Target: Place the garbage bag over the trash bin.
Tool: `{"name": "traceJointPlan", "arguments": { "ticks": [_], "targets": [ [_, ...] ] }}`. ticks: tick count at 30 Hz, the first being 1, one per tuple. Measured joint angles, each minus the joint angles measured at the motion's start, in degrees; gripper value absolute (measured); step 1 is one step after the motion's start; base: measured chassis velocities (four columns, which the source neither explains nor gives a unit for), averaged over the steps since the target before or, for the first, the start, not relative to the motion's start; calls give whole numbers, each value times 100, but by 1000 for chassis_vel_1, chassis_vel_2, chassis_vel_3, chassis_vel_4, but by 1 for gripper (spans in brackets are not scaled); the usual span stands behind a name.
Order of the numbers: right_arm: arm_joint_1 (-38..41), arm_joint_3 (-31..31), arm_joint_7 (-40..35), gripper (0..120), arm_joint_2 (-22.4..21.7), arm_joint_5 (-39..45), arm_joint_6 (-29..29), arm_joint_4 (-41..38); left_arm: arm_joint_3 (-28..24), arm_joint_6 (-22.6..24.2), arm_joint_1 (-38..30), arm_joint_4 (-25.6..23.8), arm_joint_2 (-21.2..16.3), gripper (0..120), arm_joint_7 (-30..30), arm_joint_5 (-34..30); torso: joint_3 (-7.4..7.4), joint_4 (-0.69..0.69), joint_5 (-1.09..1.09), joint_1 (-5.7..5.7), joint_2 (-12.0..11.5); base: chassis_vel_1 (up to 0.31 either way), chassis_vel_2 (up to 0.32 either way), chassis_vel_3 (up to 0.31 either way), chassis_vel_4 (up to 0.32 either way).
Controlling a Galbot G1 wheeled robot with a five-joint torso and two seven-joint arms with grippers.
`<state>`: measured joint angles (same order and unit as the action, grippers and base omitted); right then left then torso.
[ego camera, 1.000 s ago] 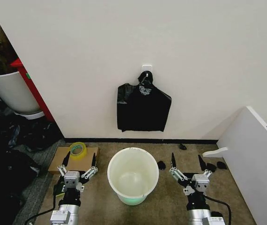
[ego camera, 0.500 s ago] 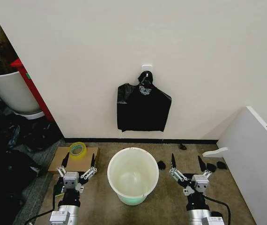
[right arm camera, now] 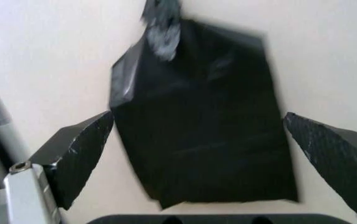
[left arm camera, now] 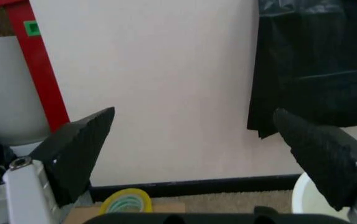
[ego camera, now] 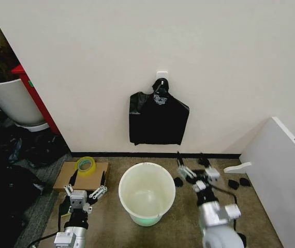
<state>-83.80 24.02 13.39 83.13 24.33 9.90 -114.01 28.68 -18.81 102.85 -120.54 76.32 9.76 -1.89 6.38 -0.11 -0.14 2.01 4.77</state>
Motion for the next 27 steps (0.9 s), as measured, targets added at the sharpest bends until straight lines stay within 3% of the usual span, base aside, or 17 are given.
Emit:
{"name": "traceJointPlan", "arguments": {
  "ticks": [5, 11, 17, 27],
  "targets": [
    [779, -63, 558, 100, -344, 1071, -400, 470, 41, -31, 58, -22, 41, 100, -28, 36, 0, -2, 0, 0, -1, 0, 0, 0, 0],
    [1995, -206, 744, 100, -379, 1806, -832, 1066, 32, -43, 97, -9, 138, 100, -49, 134, 0, -1, 0, 0, -1, 0, 0, 0, 0],
    [2805, -517, 765, 100, -336, 2062, -1013, 1741, 51, -44, 133, -8, 165, 100, -50, 193, 0, -1, 0, -1, -1, 0, 0, 0, 0],
    [3413, -620, 720, 100, -36, 2164, -1042, 2281, 89, -44, 151, -2, 174, 100, -39, 218, 0, -1, -1, -1, -1, 0, 0, 0, 0]
  ]
}}
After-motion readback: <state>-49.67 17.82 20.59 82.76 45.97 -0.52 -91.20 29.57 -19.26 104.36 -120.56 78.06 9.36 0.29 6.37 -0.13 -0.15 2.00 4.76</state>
